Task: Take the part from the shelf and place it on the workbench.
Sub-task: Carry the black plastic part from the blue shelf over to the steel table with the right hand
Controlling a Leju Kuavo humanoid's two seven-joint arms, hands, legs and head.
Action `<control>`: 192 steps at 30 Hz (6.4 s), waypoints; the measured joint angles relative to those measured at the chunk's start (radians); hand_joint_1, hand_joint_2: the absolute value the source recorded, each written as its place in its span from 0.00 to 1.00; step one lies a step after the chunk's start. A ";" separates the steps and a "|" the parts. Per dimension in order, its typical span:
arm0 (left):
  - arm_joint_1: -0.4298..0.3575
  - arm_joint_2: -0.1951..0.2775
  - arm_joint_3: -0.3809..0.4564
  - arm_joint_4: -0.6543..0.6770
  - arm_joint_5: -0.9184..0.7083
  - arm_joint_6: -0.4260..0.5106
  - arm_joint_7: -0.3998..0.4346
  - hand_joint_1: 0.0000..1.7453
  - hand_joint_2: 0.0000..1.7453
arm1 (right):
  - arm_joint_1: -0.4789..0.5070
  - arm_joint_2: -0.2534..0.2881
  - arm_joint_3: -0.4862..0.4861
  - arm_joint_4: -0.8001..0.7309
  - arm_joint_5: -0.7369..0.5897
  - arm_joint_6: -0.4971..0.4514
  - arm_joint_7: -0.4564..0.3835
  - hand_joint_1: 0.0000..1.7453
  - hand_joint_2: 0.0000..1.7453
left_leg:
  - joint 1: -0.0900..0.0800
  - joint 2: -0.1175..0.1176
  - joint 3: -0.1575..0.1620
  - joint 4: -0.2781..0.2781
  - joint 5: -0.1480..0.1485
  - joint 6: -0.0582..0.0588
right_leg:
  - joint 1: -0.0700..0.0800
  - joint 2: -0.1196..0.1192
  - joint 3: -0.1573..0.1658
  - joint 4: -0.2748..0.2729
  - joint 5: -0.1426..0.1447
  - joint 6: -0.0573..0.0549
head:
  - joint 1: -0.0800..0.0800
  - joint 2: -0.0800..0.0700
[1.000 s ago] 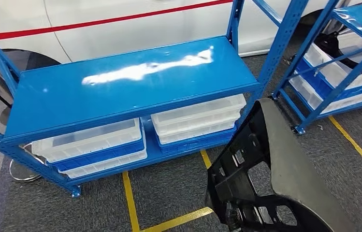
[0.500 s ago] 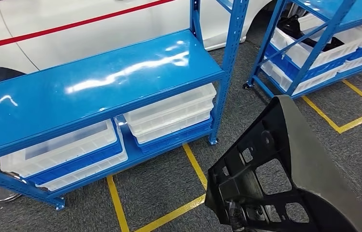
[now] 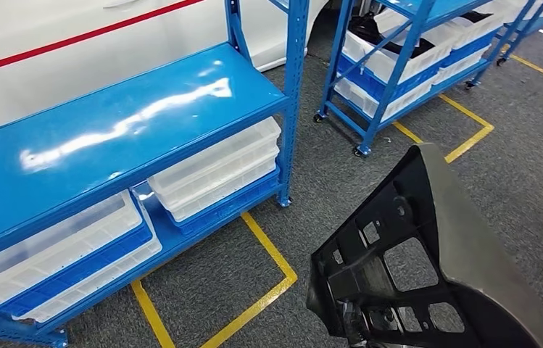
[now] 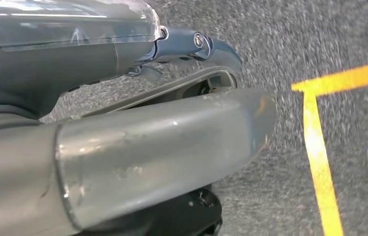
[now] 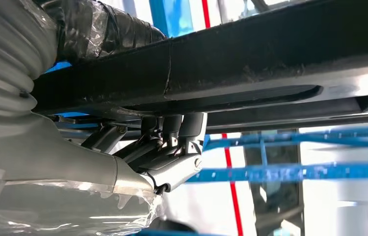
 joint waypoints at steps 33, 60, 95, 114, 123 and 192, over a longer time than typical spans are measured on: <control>-0.004 0.005 0.000 0.000 -0.018 0.000 0.006 0.00 0.00 | -0.014 0.018 -0.016 0.010 0.006 0.014 0.000 1.00 1.00 | -0.002 0.034 0.018 0.008 -0.026 -0.011 | 0.004 -0.047 0.089 -0.152 0.059 -0.010 | 0.002 0.000; -0.006 0.029 0.006 0.000 -0.021 -0.016 0.017 0.00 0.00 | -0.054 -0.005 0.033 0.027 -0.001 -0.043 0.000 1.00 1.00 | 0.004 -0.010 -0.004 0.012 -0.011 -0.003 | 0.004 0.006 -0.029 0.045 -0.030 -0.009 | 0.004 0.000; -0.010 0.031 0.009 0.000 -0.035 -0.020 0.021 0.00 0.00 | -0.061 -0.028 0.062 0.046 -0.005 -0.090 0.001 1.00 1.00 | 0.001 0.042 -0.008 0.023 -0.017 -0.012 | 0.011 -0.058 0.113 -0.200 0.067 -0.016 | 0.008 0.000; -0.011 0.027 0.009 0.000 -0.043 -0.015 0.021 0.00 0.00 | -0.047 -0.030 0.064 0.039 -0.008 -0.091 0.002 1.00 1.00 | 0.013 -0.114 -0.026 0.046 -0.018 -0.028 | 0.006 0.139 0.107 -0.218 0.078 -0.021 | 0.007 0.000; -0.008 0.023 0.009 0.000 -0.058 -0.011 0.020 0.00 0.00 | -0.038 -0.030 0.054 0.035 -0.006 -0.094 0.010 1.00 1.00 | 0.009 0.012 -0.016 0.029 -0.017 -0.005 | 0.005 -0.005 0.028 -0.040 0.011 0.000 | 0.007 0.000; -0.015 0.014 0.001 0.000 -0.081 -0.018 0.033 0.00 0.00 | -0.020 -0.023 0.044 0.026 0.014 -0.127 0.051 1.00 1.00 | 0.009 0.032 -0.012 0.063 -0.053 -0.040 | 0.015 -0.029 0.124 -0.241 0.085 -0.037 | 0.010 0.000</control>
